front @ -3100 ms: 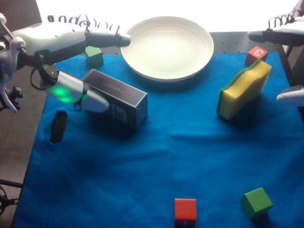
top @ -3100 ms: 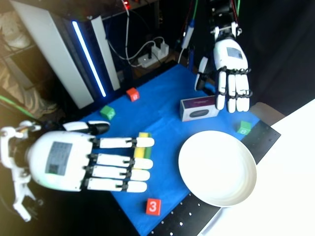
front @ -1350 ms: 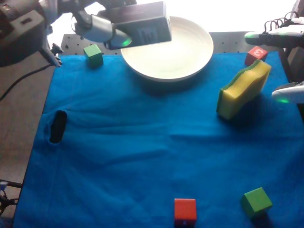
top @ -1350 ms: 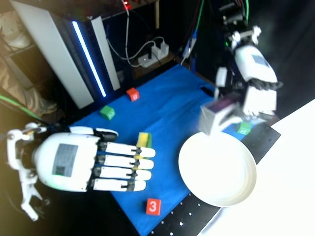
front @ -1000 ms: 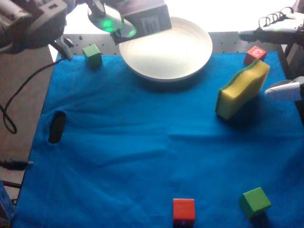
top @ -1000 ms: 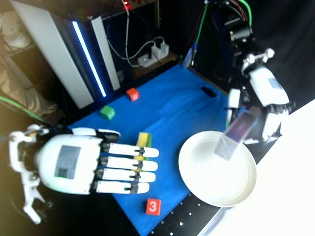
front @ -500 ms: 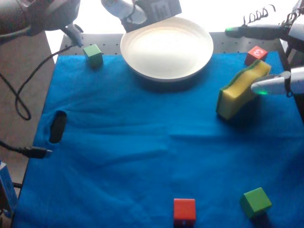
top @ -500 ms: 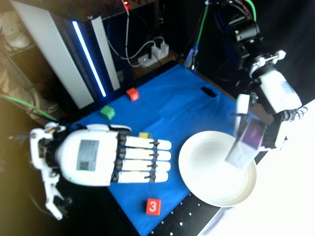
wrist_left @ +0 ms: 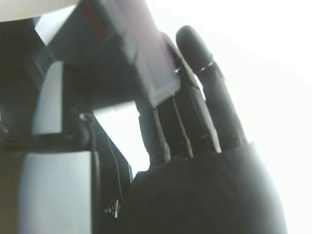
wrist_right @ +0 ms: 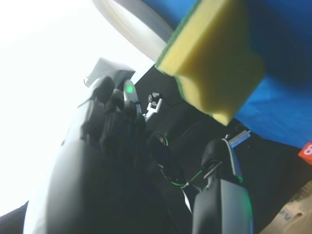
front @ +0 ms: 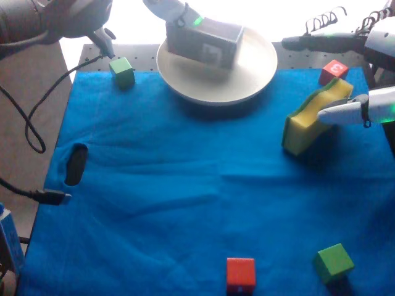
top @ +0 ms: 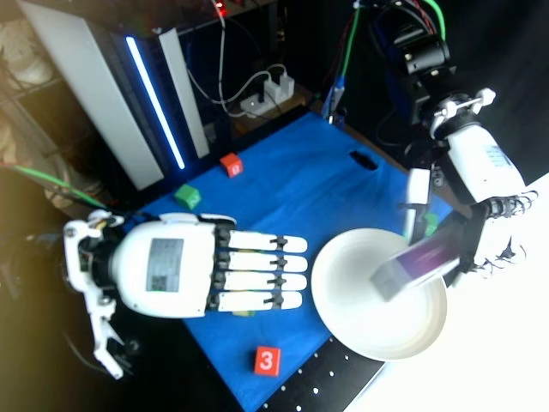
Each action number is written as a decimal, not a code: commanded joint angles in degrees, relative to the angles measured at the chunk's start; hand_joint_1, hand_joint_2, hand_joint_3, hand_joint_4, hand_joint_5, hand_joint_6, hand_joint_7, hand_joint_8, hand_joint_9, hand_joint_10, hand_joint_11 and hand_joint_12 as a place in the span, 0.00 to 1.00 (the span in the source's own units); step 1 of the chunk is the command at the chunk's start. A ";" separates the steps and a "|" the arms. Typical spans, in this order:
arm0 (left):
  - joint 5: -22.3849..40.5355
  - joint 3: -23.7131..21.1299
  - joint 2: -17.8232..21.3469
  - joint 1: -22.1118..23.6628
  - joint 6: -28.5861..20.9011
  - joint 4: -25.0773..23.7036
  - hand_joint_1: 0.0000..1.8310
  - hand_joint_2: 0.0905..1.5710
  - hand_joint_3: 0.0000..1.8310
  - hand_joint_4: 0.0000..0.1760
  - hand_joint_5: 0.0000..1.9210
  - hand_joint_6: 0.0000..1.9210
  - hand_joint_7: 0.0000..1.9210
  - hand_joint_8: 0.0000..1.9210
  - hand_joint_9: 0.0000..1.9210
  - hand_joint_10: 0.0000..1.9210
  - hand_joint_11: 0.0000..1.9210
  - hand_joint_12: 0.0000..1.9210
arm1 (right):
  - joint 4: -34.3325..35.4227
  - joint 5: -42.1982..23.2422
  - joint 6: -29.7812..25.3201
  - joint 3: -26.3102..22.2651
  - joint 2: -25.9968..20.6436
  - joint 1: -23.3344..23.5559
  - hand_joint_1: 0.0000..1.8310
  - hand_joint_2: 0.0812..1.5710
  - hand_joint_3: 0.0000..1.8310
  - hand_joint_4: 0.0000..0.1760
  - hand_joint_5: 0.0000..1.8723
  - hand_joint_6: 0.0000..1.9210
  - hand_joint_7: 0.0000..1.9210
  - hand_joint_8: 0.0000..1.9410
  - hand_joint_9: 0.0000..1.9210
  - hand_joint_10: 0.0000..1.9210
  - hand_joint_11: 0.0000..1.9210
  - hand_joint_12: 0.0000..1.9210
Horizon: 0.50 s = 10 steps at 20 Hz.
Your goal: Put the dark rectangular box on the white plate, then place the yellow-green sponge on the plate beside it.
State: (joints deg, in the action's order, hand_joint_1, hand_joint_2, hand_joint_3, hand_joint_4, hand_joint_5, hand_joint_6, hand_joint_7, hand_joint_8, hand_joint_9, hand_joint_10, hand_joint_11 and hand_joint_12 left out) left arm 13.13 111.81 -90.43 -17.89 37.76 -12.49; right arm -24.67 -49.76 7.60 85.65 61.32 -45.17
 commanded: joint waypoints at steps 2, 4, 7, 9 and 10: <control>7.23 -0.55 0.77 0.58 -0.25 0.44 0.49 0.59 0.00 0.00 0.33 0.00 0.37 0.00 0.37 0.09 0.16 0.55 | 3.12 -5.91 -0.63 0.24 0.02 0.83 0.40 0.64 0.00 0.00 0.13 0.00 0.15 0.00 0.14 0.00 0.08 0.20; 8.09 -2.03 2.04 0.17 -0.27 0.45 0.47 0.60 0.00 0.00 0.31 0.00 0.35 0.00 0.34 0.07 0.12 0.55 | 3.12 -5.91 -0.93 0.23 0.02 0.83 0.40 0.64 0.00 0.00 0.13 0.00 0.15 0.00 0.14 0.00 0.08 0.20; 10.34 -5.38 4.86 -0.79 -0.28 0.44 0.49 0.60 0.00 0.01 0.29 0.00 0.30 0.00 0.30 0.02 0.06 0.51 | 3.12 -5.91 -1.32 0.23 -0.01 0.83 0.45 0.65 0.00 0.00 0.13 0.00 0.15 0.00 0.13 0.00 0.05 0.19; 12.72 -9.23 7.75 -2.16 0.13 0.92 0.50 0.58 0.00 0.50 0.24 0.00 0.26 0.00 0.28 0.00 0.00 0.59 | 3.12 -5.91 -1.38 0.23 -0.02 0.83 0.46 0.64 0.00 0.00 0.13 0.00 0.14 0.00 0.13 0.00 0.05 0.19; 13.98 -11.01 9.25 -2.97 0.25 1.08 0.52 0.57 0.00 0.60 0.22 0.00 0.23 0.00 0.25 0.00 0.00 0.53 | 3.12 -5.91 -1.38 0.23 -0.06 0.83 0.48 0.62 0.00 0.00 0.14 0.01 0.16 0.01 0.14 0.01 0.06 0.20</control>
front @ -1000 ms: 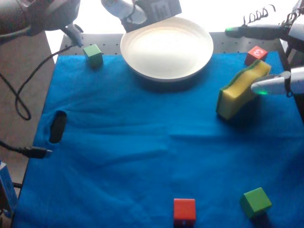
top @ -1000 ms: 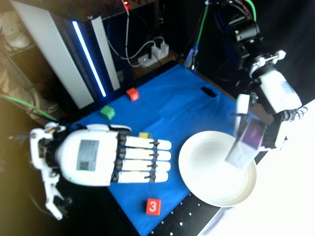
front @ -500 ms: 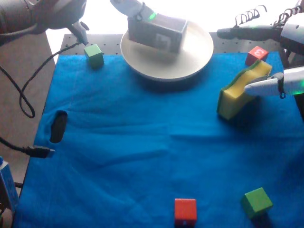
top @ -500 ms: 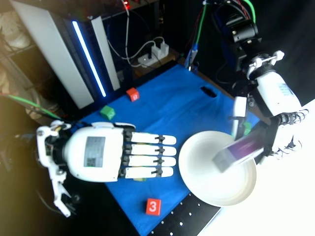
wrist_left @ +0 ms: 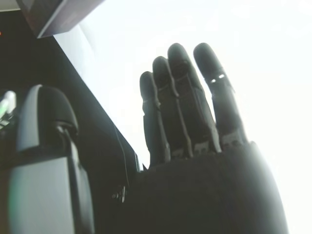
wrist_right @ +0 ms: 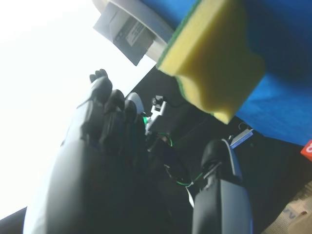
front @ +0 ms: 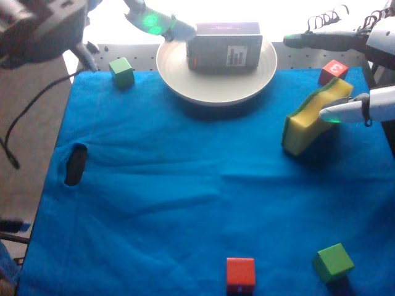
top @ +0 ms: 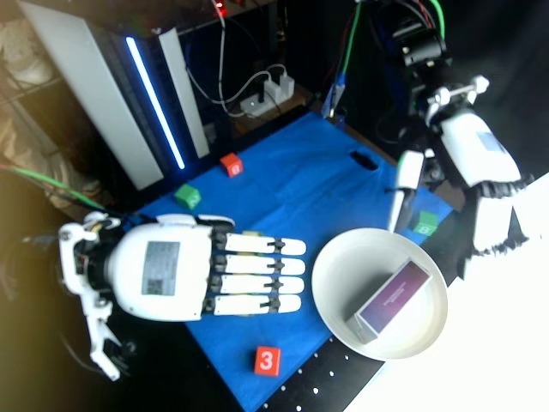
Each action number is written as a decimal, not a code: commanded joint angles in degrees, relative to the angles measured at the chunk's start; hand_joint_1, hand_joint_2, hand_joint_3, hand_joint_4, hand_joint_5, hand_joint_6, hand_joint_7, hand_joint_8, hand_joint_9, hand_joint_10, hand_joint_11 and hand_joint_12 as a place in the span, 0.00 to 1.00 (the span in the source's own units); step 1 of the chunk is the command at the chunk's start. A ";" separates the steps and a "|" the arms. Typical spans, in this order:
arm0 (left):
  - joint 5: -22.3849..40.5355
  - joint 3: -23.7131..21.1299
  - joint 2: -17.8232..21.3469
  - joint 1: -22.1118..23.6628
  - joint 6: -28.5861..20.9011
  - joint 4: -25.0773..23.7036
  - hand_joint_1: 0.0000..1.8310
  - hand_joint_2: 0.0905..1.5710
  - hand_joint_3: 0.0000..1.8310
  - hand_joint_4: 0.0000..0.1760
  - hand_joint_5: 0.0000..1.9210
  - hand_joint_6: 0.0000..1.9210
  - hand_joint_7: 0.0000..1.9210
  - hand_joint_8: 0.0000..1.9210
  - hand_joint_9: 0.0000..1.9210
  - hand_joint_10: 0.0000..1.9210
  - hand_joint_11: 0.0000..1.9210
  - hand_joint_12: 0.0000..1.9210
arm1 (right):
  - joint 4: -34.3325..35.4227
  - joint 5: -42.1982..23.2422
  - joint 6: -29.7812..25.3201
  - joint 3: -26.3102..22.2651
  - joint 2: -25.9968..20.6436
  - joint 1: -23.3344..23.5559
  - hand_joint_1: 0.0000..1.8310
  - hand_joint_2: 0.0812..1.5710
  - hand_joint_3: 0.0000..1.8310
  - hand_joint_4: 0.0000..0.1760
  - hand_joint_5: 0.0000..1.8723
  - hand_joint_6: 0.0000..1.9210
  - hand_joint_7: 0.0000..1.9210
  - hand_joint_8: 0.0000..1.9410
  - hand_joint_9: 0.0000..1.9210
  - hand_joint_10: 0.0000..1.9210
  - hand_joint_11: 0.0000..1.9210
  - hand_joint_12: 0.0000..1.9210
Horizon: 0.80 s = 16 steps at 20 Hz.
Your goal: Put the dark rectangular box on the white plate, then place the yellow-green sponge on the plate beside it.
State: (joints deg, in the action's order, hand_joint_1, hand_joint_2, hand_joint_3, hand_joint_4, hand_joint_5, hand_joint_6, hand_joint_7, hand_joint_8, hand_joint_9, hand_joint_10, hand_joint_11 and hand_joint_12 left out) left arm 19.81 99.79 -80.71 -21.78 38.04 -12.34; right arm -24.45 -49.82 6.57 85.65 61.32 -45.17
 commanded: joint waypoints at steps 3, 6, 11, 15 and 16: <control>11.57 -5.58 4.49 -1.58 1.51 2.01 0.47 0.55 0.00 0.58 0.19 0.00 0.20 0.00 0.19 0.00 0.00 0.46 | 2.83 -5.83 -0.38 0.23 -0.06 0.83 0.51 0.58 0.00 0.00 0.18 0.00 0.20 0.00 0.17 0.00 0.08 0.20; 16.04 -13.10 10.59 -4.16 2.23 2.50 0.46 0.56 0.00 0.73 0.17 0.00 0.15 0.00 0.13 0.00 0.00 0.38 | 2.74 -5.74 -0.58 0.22 -0.06 0.83 0.47 0.56 0.00 0.20 0.21 0.00 0.18 0.00 0.14 0.00 0.01 0.19; 22.48 -22.73 19.61 -8.90 2.48 2.38 0.43 0.53 0.00 0.76 0.08 0.00 0.03 0.00 0.00 0.00 0.00 0.00 | 1.29 -3.05 -0.74 0.22 -0.05 0.83 0.51 0.53 0.00 0.13 0.22 0.00 0.18 0.00 0.14 0.00 0.04 0.15; 26.53 -27.97 24.18 -12.85 2.48 2.63 0.50 0.52 0.00 0.52 0.07 0.00 0.02 0.00 0.00 0.00 0.00 0.00 | -0.91 0.15 -0.73 0.47 -0.05 0.83 0.51 0.53 0.00 0.35 0.20 0.00 0.15 0.00 0.11 0.00 0.00 0.20; 27.30 -28.86 24.97 -13.70 2.49 3.11 0.51 0.52 0.00 0.71 0.07 0.00 0.01 0.00 0.00 0.00 0.00 0.00 | -1.43 0.89 -0.73 0.62 -0.03 0.83 0.52 0.53 0.00 0.13 0.20 0.00 0.16 0.00 0.11 0.00 0.00 0.24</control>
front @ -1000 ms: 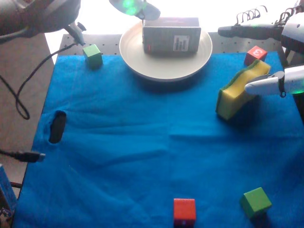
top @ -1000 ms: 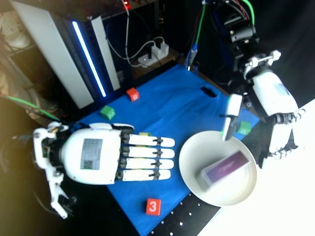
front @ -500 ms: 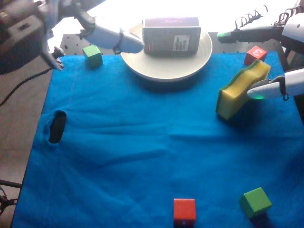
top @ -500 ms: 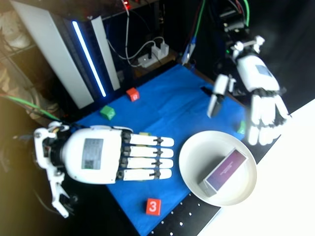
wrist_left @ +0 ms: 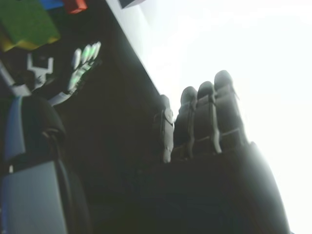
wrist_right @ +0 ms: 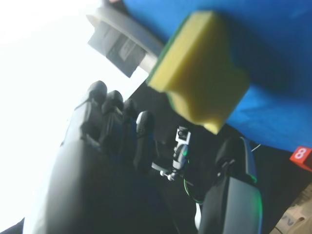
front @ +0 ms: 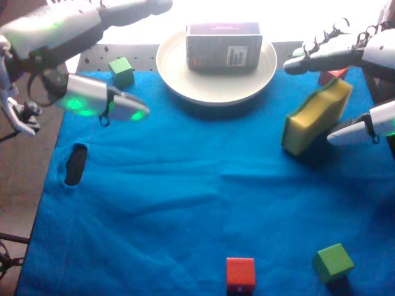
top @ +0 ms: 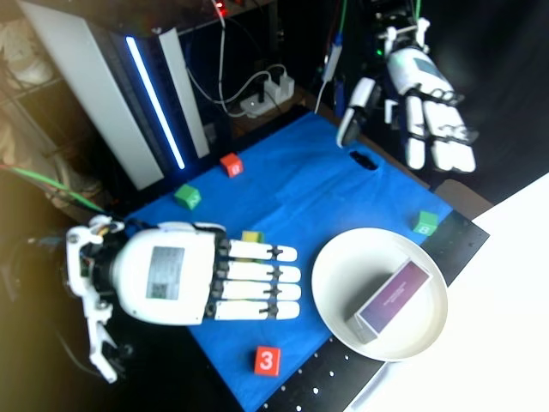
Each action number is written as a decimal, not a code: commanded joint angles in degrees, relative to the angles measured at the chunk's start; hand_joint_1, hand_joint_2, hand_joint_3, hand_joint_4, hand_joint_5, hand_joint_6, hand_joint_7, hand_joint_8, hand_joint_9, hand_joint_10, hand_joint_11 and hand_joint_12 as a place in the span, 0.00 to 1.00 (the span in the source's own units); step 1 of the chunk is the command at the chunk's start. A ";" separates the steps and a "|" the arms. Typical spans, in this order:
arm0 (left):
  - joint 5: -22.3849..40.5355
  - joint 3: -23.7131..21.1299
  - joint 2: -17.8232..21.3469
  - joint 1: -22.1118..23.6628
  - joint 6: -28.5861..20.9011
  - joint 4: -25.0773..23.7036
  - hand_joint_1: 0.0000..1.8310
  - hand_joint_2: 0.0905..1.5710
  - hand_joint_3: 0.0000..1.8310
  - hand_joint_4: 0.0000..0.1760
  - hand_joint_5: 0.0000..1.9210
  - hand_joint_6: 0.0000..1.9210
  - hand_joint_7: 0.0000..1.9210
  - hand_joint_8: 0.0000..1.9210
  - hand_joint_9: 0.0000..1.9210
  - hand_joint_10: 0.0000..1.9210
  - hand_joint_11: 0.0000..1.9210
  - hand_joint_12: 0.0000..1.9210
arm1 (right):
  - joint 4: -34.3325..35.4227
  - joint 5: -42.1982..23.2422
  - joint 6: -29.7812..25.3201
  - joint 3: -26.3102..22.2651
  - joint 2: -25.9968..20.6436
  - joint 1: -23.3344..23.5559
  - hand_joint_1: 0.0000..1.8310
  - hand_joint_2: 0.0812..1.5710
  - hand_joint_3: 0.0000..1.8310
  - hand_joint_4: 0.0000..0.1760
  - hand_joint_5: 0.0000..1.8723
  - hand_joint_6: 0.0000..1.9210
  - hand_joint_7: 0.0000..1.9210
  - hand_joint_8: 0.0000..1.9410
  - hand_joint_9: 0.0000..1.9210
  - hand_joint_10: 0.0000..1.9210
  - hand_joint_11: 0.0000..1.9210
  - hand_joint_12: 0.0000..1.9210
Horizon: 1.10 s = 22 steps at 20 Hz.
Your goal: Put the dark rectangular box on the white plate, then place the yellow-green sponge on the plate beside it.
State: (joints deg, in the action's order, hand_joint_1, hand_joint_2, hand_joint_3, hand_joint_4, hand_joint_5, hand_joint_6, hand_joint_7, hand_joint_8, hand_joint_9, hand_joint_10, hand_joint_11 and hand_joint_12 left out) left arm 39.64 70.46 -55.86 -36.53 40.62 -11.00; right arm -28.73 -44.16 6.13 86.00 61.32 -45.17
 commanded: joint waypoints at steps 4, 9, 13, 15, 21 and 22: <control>8.66 -0.54 0.60 -0.18 -0.05 2.50 0.50 0.53 0.00 0.49 0.08 0.00 0.04 0.01 0.01 0.00 0.00 0.00 | 1.54 -2.41 -0.29 0.98 0.57 0.83 0.56 0.55 0.00 0.00 0.22 0.00 0.17 0.00 0.13 0.00 0.00 0.30; 9.69 -1.22 0.52 -1.01 -0.05 2.96 0.46 0.53 0.00 0.69 0.09 0.00 0.03 0.00 0.00 0.00 0.00 0.00 | 1.07 -1.25 -0.29 2.66 2.85 0.85 0.67 0.66 0.00 0.00 0.57 0.30 0.49 0.46 0.44 0.31 0.25 0.77; 9.76 -1.27 0.43 -1.65 -0.05 3.50 0.47 0.53 0.00 0.67 0.09 0.00 0.04 0.00 0.00 0.00 0.00 0.00 | 1.18 -1.23 -0.53 3.36 3.96 1.73 0.67 0.71 0.00 0.00 0.52 0.46 0.49 0.64 0.44 0.72 0.39 0.89; 9.92 -1.33 0.43 -2.28 -0.06 3.90 0.46 0.53 0.00 0.61 0.10 0.00 0.05 0.00 0.00 0.00 0.03 0.01 | 1.18 -1.27 -0.53 3.33 3.97 3.39 0.68 0.68 0.00 0.00 0.54 0.45 0.54 0.54 0.48 0.66 0.41 0.84; 11.03 -1.60 0.62 -3.25 -0.06 4.43 0.48 0.52 0.00 0.51 0.11 0.01 0.05 0.00 0.01 0.00 0.00 0.00 | 2.60 -1.39 -0.50 6.61 8.12 10.37 0.69 0.68 0.00 0.00 0.51 0.52 0.57 0.45 0.49 0.58 0.41 0.76; 11.12 -1.61 0.62 -3.25 -0.06 4.43 0.48 0.52 0.00 0.49 0.11 0.00 0.05 0.00 0.01 0.00 0.00 0.00 | 2.80 -1.39 -0.50 7.52 9.11 11.00 0.68 0.68 0.00 0.00 0.51 0.53 0.58 0.43 0.49 0.59 0.42 0.80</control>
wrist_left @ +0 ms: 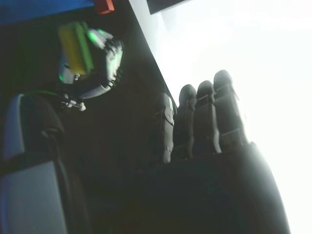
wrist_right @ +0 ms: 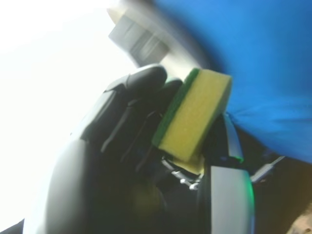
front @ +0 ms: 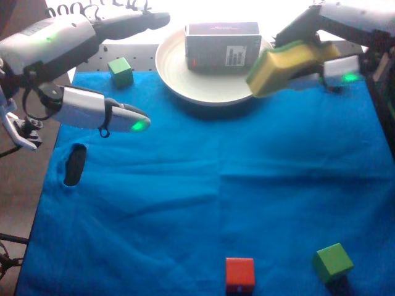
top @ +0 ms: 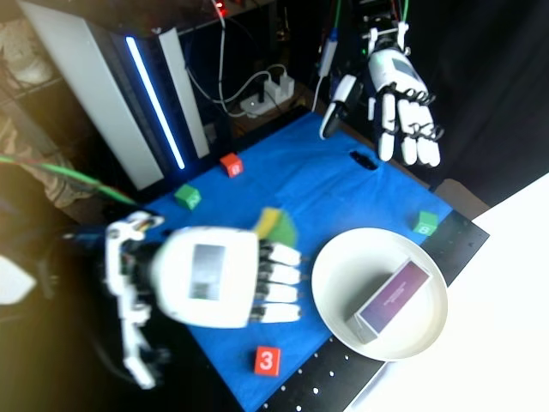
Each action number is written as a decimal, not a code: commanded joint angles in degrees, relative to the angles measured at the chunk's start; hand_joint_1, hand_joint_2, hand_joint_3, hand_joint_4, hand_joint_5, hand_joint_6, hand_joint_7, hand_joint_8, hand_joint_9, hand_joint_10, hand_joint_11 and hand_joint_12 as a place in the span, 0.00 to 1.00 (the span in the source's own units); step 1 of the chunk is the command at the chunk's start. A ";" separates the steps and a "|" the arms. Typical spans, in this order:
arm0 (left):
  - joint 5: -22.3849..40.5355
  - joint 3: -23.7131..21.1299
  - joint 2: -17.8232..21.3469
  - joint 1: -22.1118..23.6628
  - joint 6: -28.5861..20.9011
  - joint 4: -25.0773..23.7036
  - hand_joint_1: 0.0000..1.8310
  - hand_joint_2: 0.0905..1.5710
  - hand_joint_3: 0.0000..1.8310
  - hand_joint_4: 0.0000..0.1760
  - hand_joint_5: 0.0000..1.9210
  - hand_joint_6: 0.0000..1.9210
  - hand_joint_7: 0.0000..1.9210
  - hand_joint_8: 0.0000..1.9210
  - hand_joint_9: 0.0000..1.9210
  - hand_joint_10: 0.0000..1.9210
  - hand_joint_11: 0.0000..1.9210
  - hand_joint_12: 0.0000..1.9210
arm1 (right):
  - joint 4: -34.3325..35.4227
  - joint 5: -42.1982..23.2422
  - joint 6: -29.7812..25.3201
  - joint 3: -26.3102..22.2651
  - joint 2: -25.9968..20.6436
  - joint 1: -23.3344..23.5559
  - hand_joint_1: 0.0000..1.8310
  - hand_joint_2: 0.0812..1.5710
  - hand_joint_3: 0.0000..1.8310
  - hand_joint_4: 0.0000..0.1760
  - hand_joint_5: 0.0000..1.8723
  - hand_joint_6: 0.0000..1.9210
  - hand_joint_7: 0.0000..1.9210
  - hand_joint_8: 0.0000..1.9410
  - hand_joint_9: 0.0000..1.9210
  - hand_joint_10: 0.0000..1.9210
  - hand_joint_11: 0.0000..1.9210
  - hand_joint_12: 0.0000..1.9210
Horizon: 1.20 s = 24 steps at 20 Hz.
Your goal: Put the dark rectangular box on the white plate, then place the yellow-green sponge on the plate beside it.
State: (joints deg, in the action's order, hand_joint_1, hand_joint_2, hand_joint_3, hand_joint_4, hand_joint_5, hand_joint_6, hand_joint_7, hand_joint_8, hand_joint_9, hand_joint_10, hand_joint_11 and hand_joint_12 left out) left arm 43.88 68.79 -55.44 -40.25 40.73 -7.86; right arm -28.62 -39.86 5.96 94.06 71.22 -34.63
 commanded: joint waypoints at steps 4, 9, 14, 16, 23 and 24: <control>7.31 -0.04 0.21 0.46 -0.16 1.29 0.46 0.52 0.00 0.58 0.10 0.00 0.06 0.00 0.00 0.00 0.00 0.00 | 4.02 -5.65 -0.33 3.84 4.31 3.23 0.74 0.67 0.00 0.00 0.51 0.53 0.58 0.38 0.50 0.60 0.41 0.79; 7.48 0.02 0.20 0.47 -0.16 1.29 0.47 0.53 0.00 0.48 0.09 0.00 0.05 0.00 0.00 0.00 0.00 0.00 | 6.82 -4.05 -0.33 9.15 10.00 5.57 0.69 0.66 0.00 0.00 0.53 0.48 0.61 0.39 0.53 0.51 0.42 0.74; 7.49 0.37 -0.27 0.47 -0.16 1.28 0.48 0.52 0.00 0.50 0.12 0.01 0.07 0.00 0.00 0.00 0.01 0.01 | 7.20 -0.42 -0.32 13.90 14.42 7.38 0.61 0.57 0.00 0.01 0.36 0.02 0.33 0.03 0.31 0.09 0.16 0.53; 7.48 0.40 -0.37 0.47 -0.17 1.28 0.51 0.52 0.00 0.47 0.13 0.01 0.07 0.00 0.01 0.00 0.03 0.02 | 7.19 0.02 -0.32 14.27 14.71 7.70 0.56 0.54 0.00 0.24 0.29 0.00 0.27 0.01 0.26 0.03 0.10 0.48; 7.67 0.16 -0.28 0.33 -0.23 1.46 0.49 0.53 0.00 0.47 0.13 0.00 0.08 0.00 0.03 0.00 0.05 0.04 | 7.18 0.04 -0.32 13.01 14.61 7.69 0.44 0.51 0.00 0.94 0.08 0.00 0.07 0.00 0.05 0.00 0.00 0.17; 7.77 0.11 -0.24 0.23 -0.24 1.60 0.49 0.53 0.00 0.46 0.13 0.00 0.08 0.00 0.03 0.00 0.04 0.03 | 7.18 0.04 -0.32 12.38 14.18 7.69 0.42 0.50 0.00 0.99 0.08 0.00 0.08 0.00 0.06 0.00 0.00 0.20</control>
State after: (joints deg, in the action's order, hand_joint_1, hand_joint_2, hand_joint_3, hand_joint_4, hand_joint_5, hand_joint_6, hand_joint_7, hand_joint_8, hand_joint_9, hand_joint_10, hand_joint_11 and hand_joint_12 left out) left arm 44.29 68.95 -55.55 -40.47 40.73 -7.68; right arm -23.62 -33.93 6.00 106.21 85.34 -27.99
